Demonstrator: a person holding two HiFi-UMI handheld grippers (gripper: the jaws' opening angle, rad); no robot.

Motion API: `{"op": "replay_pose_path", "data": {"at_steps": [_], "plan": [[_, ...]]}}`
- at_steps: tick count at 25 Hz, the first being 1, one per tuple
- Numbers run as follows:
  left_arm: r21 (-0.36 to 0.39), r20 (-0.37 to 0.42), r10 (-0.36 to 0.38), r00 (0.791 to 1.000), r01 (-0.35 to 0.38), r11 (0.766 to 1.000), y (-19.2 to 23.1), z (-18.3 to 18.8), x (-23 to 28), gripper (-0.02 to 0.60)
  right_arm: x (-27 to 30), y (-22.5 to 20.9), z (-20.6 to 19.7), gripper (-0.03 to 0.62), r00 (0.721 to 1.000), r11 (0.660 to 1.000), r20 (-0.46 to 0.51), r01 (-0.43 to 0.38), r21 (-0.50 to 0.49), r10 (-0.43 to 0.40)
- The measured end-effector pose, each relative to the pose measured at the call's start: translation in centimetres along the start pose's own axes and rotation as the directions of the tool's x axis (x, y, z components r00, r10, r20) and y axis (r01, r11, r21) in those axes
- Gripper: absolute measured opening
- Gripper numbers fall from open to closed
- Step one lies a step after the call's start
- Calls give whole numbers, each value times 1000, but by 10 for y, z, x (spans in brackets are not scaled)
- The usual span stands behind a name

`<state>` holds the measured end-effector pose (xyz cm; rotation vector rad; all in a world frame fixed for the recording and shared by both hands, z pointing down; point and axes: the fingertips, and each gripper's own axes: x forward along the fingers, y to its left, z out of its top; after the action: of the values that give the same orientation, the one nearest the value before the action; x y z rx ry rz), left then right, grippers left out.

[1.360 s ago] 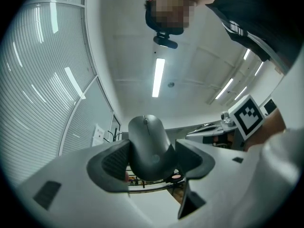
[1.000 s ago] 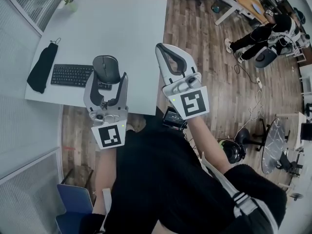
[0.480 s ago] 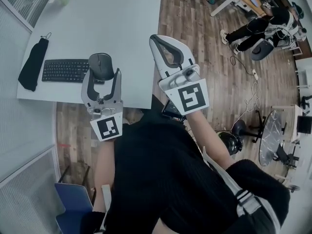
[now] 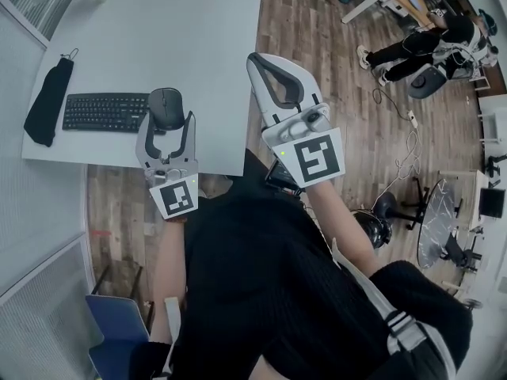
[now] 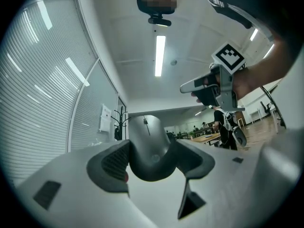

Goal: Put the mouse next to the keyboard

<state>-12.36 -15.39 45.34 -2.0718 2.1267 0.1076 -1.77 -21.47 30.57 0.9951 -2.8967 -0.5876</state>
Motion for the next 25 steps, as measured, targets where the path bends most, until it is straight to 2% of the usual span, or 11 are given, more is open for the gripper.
{"op": "replay_pose_path", "data": {"at_steps": [6, 10, 15, 20, 25], "plan": [[-12, -20, 2, 1000, -3, 1000, -2, -32, 5, 304, 2, -3, -8, -2, 1000, 1000, 0, 13, -1, -13], [8, -46, -11, 999, 11, 1000, -7, -57, 8, 304, -1, -8, -13, -2, 1000, 1000, -14, 24, -1, -24], [5, -99, -31, 995, 32, 999, -8, -91, 12, 304, 0, -14, -18, -2, 999, 999, -23, 40, -14, -40], [8, -203, -57, 978, 60, 998, -11, -120, 11, 304, 1, -19, -26, -2, 998, 999, -43, 51, -6, -52], [16, -274, -73, 959, 81, 997, -16, -160, 5, 304, 1, -27, -35, -3, 996, 998, -61, 67, -4, -67]]}}
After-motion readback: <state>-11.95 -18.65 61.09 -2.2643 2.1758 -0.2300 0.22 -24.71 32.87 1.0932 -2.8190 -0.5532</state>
